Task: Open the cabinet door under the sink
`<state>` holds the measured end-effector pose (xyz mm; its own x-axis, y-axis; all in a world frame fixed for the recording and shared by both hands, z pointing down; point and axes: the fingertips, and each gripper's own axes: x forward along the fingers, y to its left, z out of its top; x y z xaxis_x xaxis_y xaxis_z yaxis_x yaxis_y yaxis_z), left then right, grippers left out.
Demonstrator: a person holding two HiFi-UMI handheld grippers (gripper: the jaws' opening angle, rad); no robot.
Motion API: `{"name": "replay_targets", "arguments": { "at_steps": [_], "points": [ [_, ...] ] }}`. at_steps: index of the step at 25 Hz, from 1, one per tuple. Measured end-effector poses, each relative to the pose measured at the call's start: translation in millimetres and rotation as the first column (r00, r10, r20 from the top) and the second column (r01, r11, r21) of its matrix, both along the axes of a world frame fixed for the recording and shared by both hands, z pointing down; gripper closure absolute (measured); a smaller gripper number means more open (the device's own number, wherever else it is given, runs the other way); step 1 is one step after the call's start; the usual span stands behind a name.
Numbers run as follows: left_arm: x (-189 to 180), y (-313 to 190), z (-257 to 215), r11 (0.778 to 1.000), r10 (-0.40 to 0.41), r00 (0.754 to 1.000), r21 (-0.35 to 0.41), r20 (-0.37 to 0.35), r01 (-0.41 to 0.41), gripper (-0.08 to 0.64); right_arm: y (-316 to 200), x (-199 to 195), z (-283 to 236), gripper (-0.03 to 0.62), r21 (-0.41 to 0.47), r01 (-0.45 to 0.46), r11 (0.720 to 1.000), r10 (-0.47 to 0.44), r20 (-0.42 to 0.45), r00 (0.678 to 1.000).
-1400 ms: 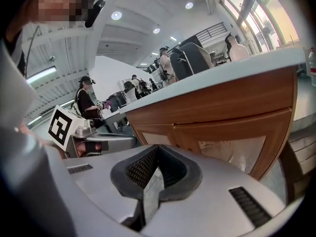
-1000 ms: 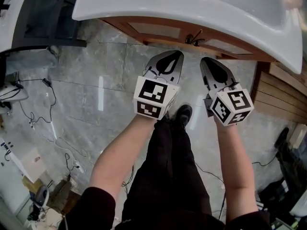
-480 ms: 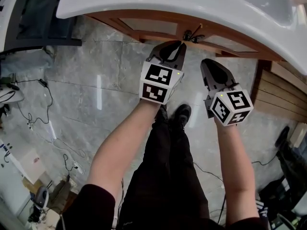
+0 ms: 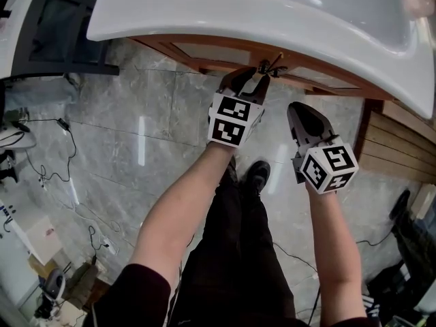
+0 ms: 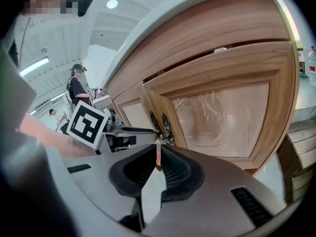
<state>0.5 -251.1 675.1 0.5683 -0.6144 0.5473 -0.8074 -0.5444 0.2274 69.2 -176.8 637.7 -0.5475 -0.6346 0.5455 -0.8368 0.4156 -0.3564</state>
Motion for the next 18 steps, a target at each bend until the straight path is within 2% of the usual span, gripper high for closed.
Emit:
{"name": "replay_targets", "arguments": {
  "at_steps": [6,11,15,18],
  "points": [
    [8.6,-6.4,4.6,0.999,0.032,0.999,-0.014,0.032,-0.032,0.434,-1.0,8.5,-1.5,0.551,-0.005,-0.015,1.0,0.015,0.012,1.0],
    [7.6,-9.0,9.2,0.999,0.006,0.999,-0.033,0.034,-0.005,0.446,2.3,16.6,-3.5,0.551,-0.013,-0.022,1.0,0.022,0.023,0.999],
    [8.3,-9.8,9.5,0.997,-0.028,1.0,-0.076,0.011,0.029,0.453,2.1,22.8,-6.9,0.551,-0.014,-0.031,0.999,0.031,0.025,0.999],
    [8.7,-7.4,11.9,0.998,-0.018,0.999,-0.065,0.04,0.021,0.466,2.1,23.2,-9.9,0.551,-0.007,-0.027,1.0,0.027,0.031,0.999]
  ]
}}
